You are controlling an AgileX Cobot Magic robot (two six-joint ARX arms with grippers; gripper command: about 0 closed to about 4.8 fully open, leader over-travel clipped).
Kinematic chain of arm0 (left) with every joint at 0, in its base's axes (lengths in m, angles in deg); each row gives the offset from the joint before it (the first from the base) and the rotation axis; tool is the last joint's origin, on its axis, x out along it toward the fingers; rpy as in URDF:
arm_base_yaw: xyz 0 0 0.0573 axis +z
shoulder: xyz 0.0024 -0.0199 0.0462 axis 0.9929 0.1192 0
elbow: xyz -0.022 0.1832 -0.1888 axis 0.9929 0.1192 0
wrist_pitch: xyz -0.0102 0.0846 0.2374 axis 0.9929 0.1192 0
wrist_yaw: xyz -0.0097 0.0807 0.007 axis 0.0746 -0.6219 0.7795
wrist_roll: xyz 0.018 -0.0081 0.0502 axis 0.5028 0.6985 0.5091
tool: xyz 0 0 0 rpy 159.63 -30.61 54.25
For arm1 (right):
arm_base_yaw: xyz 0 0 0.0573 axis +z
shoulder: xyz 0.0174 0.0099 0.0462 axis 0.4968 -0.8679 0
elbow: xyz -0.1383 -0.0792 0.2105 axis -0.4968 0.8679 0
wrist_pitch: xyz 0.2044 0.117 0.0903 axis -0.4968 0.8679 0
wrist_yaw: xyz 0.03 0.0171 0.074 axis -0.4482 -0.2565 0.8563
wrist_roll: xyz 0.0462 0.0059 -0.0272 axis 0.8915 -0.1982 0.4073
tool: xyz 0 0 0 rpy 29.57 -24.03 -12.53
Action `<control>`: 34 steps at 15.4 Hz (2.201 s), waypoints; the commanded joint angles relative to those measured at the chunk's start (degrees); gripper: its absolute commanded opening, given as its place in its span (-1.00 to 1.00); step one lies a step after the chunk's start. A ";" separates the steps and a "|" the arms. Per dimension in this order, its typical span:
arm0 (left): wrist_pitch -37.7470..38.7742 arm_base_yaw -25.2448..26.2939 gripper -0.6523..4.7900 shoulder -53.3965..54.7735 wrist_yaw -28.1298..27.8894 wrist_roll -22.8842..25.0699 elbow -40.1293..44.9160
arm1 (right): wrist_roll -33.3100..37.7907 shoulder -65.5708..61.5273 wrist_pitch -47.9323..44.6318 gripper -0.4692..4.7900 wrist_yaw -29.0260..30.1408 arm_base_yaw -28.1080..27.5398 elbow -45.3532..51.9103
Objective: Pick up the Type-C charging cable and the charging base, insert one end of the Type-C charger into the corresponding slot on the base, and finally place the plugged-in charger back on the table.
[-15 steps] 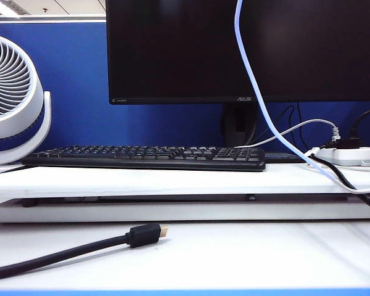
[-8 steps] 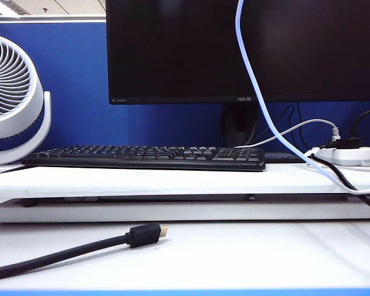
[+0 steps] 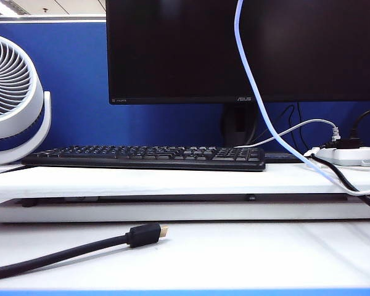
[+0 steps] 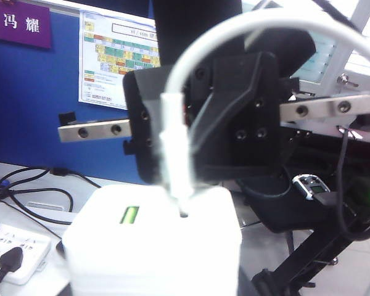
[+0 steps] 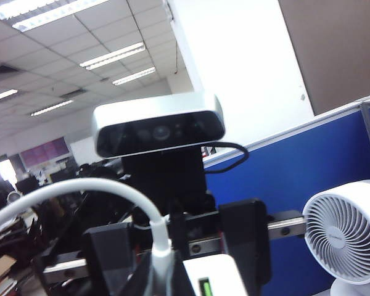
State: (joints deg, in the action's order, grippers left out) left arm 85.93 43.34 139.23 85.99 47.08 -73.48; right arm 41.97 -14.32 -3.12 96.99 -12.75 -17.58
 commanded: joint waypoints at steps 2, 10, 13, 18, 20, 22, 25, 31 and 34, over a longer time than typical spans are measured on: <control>-1.33 -0.09 -0.78 -0.37 -0.20 1.01 -0.44 | -0.26 0.59 -0.26 -0.84 0.81 0.17 -0.20; -1.33 -0.09 -0.78 -0.37 2.58 2.47 -0.44 | -3.48 0.81 -0.46 -0.84 0.00 0.17 -0.20; -1.38 -0.09 -0.78 -0.37 2.12 2.49 -0.44 | -3.43 0.81 -0.35 -0.84 0.28 0.17 -0.20; -1.95 -0.07 -0.78 -0.37 2.14 2.86 -0.44 | -3.45 0.81 1.95 -0.84 1.31 0.22 -0.20; -2.60 -0.02 -0.78 -0.37 2.16 2.86 -0.44 | -3.50 0.81 1.92 -0.84 1.29 0.24 -0.20; -3.89 -0.04 -0.78 -0.37 2.16 2.82 -0.44 | -4.37 0.81 1.97 -0.84 1.29 1.75 -0.20; -7.45 -0.04 -0.78 -0.37 2.21 0.90 -0.44 | -8.04 0.81 6.03 -0.84 1.29 4.57 -0.20; -7.32 -0.02 -0.78 -0.57 4.37 0.92 -0.44 | -10.84 1.64 5.99 -0.84 0.55 2.23 -0.20; -7.30 -0.02 -0.78 -0.72 5.01 0.96 -0.44 | -11.17 1.79 5.99 -0.84 0.04 2.21 -0.20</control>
State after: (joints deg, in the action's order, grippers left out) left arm 82.72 43.56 139.23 90.02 48.39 -73.37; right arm 30.94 -12.37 1.04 95.70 -10.67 -18.06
